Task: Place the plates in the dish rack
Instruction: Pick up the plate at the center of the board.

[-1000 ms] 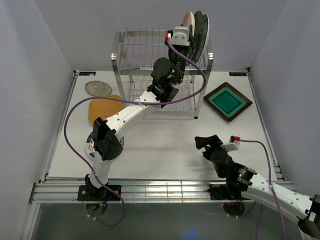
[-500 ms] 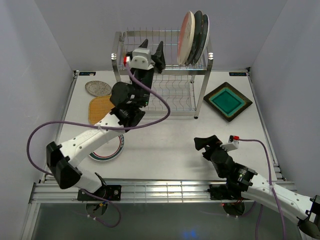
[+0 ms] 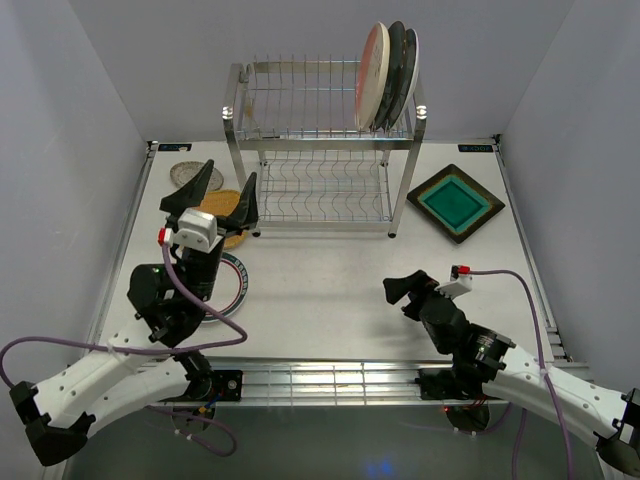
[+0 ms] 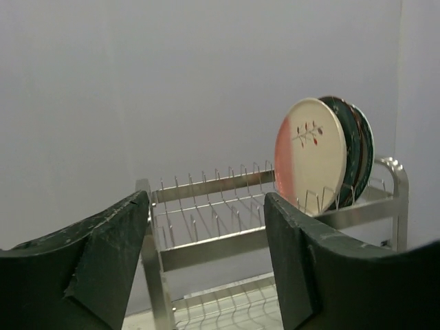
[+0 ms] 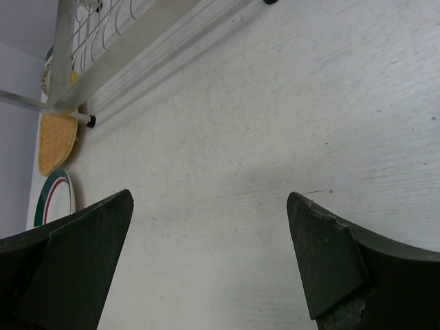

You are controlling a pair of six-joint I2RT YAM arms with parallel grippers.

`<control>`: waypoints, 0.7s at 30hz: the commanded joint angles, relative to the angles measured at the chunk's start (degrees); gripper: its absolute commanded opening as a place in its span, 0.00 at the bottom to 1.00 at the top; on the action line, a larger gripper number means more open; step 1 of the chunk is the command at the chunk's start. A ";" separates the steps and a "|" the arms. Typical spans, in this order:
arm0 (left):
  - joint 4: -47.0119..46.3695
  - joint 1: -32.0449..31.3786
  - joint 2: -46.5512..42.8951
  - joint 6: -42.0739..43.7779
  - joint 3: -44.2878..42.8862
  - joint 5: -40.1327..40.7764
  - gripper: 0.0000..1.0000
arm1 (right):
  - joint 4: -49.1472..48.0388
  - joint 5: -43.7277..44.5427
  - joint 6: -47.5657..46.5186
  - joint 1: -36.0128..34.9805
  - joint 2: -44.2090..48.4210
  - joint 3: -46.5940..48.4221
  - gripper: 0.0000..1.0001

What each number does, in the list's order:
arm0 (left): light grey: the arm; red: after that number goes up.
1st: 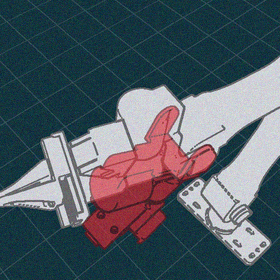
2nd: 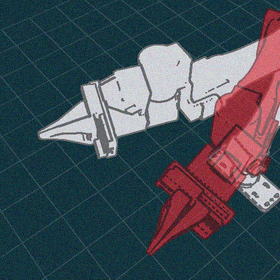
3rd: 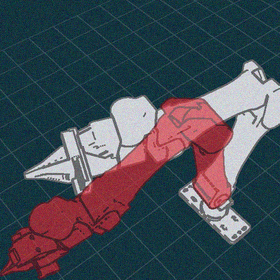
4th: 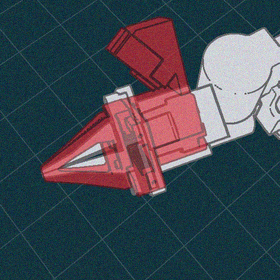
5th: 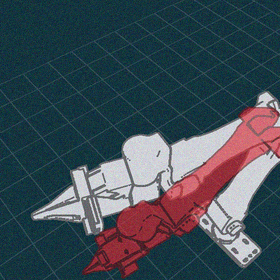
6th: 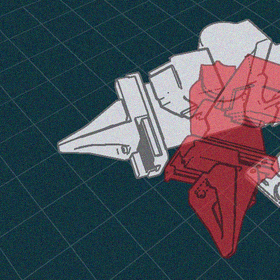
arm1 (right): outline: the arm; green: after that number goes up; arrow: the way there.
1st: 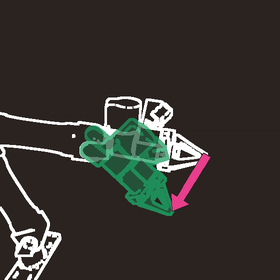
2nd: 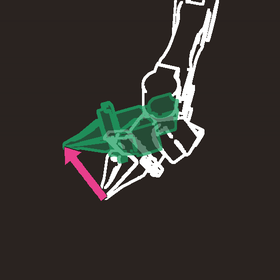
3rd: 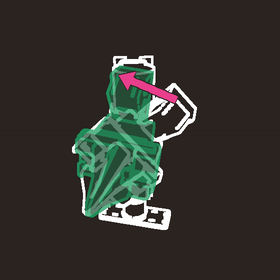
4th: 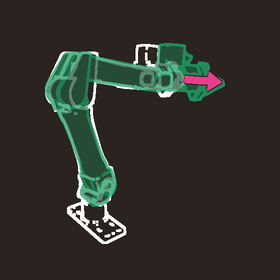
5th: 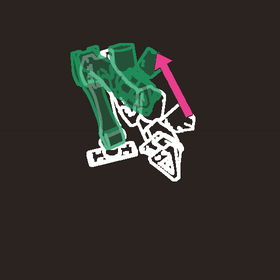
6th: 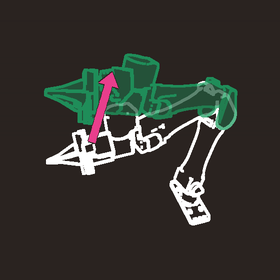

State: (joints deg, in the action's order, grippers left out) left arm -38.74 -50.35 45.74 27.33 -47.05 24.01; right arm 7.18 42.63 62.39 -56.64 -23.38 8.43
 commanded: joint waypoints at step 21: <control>56.40 0.16 -20.78 8.71 21.20 -5.21 0.98 | -15.61 -10.73 -9.22 -0.22 -9.05 -1.66 0.98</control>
State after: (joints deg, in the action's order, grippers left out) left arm 9.39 -50.37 24.18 35.92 -26.87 15.14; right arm -3.25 32.93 54.50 -56.64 -31.20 7.35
